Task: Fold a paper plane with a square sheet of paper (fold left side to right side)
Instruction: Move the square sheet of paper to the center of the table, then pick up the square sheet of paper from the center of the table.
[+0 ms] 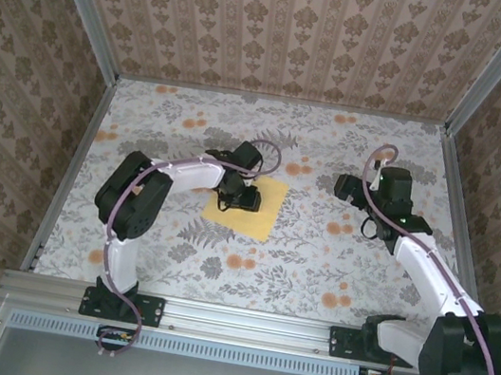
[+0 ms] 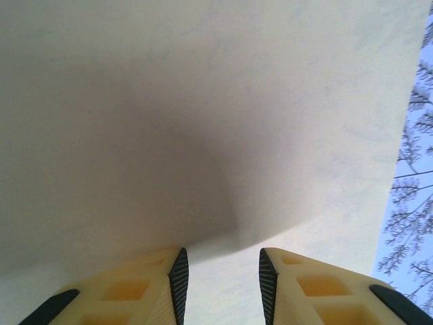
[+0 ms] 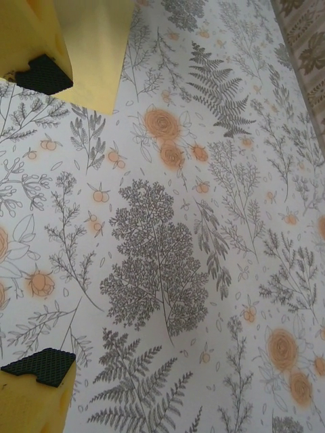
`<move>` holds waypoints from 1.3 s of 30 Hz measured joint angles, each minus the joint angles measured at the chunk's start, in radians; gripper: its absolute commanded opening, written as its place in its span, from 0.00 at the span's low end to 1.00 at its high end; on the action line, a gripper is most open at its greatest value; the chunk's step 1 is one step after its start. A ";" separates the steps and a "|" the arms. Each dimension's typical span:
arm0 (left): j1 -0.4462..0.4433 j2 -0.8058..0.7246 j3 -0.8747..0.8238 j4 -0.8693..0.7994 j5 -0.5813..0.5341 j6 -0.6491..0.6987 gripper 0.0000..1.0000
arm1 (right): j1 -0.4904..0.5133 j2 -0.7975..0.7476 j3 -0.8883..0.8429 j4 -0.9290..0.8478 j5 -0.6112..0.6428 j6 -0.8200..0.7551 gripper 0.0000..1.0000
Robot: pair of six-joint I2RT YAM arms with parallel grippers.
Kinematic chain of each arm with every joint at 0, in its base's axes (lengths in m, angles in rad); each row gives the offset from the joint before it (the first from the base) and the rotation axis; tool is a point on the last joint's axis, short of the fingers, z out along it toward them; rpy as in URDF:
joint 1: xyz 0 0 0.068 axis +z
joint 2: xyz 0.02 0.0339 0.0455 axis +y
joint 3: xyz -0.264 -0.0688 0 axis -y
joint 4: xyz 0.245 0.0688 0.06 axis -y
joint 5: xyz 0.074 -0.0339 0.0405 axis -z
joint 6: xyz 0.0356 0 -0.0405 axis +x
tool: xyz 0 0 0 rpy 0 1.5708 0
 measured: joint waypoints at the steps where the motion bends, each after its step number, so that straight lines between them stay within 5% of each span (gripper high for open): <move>1: 0.000 0.000 0.002 0.000 0.003 0.003 0.40 | 0.008 0.013 0.012 -0.006 -0.003 0.002 1.00; 6: 0.032 -0.057 -0.013 -0.003 0.015 0.005 0.42 | 0.072 0.095 0.087 -0.034 -0.018 0.019 1.00; 13: 0.200 -0.275 -0.149 0.011 0.068 0.007 0.36 | 0.212 0.324 0.269 -0.069 -0.031 0.068 1.00; 19: 0.291 -0.285 -0.257 0.027 0.140 0.007 0.33 | 0.315 0.545 0.438 -0.124 -0.035 0.113 1.00; 39: 0.249 -0.157 -0.253 0.061 0.182 0.007 0.30 | 0.408 0.897 0.716 -0.323 0.039 0.142 1.00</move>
